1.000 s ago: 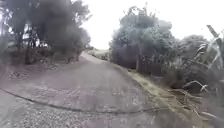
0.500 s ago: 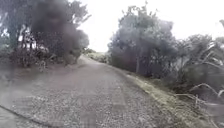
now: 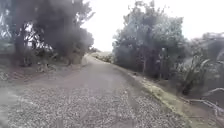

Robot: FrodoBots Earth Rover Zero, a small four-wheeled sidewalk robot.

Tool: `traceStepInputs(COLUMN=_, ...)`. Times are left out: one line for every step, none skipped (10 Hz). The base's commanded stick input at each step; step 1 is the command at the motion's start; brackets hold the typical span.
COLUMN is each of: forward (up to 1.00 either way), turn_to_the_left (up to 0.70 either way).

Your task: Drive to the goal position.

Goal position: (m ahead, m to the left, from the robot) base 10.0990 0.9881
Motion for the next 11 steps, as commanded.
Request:
traceStepInputs(forward=0.70, turn_to_the_left=0.05)
traceStepInputs(forward=0.70, turn_to_the_left=0.17)
traceStepInputs(forward=0.70, turn_to_the_left=0.29)
traceStepInputs(forward=0.70, turn_to_the_left=0.24)
traceStepInputs(forward=0.70, turn_to_the_left=0.00)
traceStepInputs(forward=0.70, turn_to_the_left=0.00)
traceStepInputs(forward=0.70, turn_to_the_left=0.00)
traceStepInputs(forward=0.70, turn_to_the_left=0.00)
traceStepInputs(forward=0.70, turn_to_the_left=0.00)
traceStepInputs(forward=0.70, turn_to_the_left=0.00)
traceStepInputs(forward=0.70, turn_to_the_left=0.00)
